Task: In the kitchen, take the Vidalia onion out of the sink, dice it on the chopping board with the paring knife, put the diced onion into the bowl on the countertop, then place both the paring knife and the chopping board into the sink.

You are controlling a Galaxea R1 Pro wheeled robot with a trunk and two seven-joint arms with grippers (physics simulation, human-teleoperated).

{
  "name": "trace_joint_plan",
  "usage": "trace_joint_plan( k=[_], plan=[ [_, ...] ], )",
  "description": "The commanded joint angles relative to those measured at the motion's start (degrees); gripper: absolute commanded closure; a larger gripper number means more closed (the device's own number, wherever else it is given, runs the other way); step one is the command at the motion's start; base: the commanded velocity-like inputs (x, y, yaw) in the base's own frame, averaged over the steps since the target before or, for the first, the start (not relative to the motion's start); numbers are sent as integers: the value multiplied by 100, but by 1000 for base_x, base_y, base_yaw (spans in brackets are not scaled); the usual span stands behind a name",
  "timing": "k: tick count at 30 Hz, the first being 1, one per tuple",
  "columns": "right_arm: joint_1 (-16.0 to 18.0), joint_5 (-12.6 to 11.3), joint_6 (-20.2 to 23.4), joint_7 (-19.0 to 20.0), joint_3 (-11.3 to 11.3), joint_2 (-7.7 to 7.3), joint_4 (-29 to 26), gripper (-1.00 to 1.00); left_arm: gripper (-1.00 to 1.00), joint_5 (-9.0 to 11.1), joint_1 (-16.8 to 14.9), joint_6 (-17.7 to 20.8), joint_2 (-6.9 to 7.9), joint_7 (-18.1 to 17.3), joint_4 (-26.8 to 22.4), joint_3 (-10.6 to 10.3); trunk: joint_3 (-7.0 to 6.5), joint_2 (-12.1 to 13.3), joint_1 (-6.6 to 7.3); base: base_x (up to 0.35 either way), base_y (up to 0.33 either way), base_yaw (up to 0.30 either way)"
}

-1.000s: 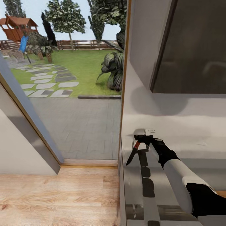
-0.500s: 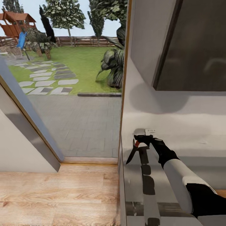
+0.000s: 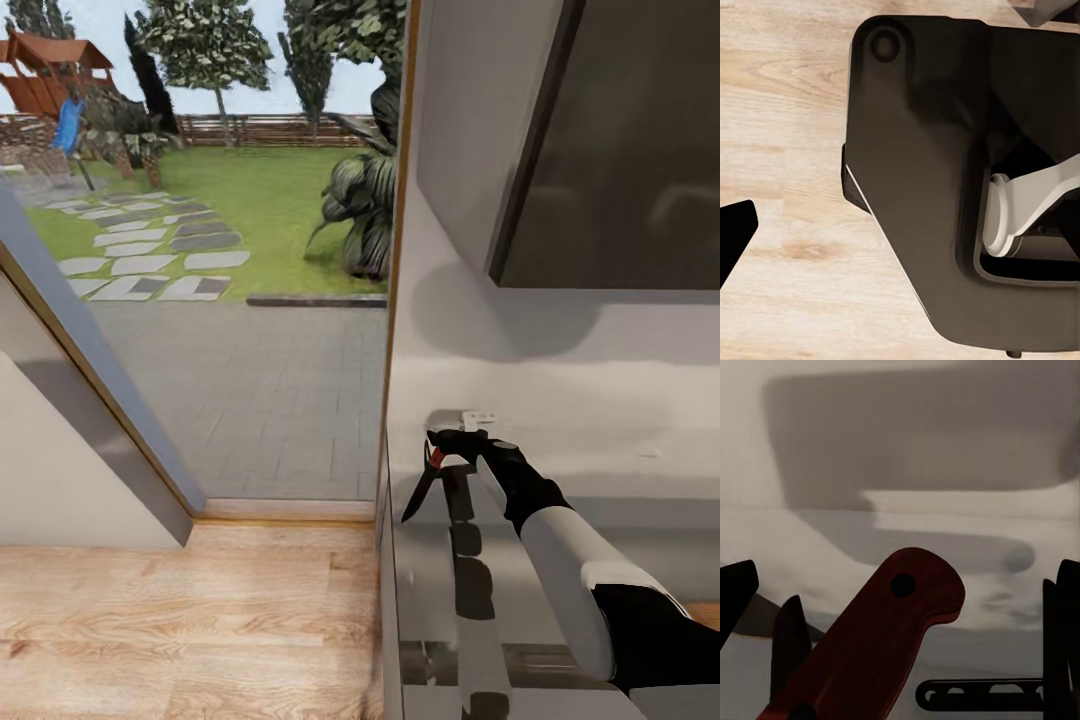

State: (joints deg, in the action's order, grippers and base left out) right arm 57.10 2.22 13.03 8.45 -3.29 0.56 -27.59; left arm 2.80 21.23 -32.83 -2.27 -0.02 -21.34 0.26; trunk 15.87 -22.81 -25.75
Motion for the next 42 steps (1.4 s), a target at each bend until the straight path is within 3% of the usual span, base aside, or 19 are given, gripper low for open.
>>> trace_joint_plan(
  k=[1,42],
  plan=[
    [3,24,33,34,-36,6,-9,-100,-100,28,4,-5,-2,-3,-11,1,10,-11,-4,0,0,0],
    [3,24,33,34,-40,2,-9,-100,-100,28,4,-2,-11,-6,26,1,10,-11,-4,-46,-36,0]
  ],
)
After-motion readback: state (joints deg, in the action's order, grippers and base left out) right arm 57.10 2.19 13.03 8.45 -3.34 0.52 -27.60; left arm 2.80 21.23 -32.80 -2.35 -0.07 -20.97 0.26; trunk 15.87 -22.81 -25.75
